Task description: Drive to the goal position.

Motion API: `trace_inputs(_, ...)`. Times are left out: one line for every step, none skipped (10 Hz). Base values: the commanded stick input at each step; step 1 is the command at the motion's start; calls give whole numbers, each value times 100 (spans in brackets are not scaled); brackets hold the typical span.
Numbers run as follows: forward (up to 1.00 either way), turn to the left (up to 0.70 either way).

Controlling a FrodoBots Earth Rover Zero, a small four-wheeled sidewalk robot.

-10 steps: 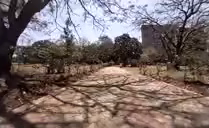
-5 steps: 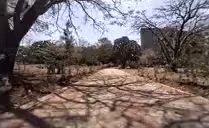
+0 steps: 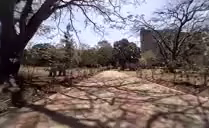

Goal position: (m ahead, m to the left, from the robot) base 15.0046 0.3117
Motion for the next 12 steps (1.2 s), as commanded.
trace_inputs(0, 0)
trace_inputs(0, 0)
trace_inputs(0, 0)
trace_inputs(0, 0)
trace_inputs(0, 0)
trace_inputs(0, 0)
trace_inputs(0, 0)
trace_inputs(0, 0)
trace_inputs(0, 0)
trace_inputs(17, 0)
trace_inputs(49, 0)
trace_inputs(70, 0)
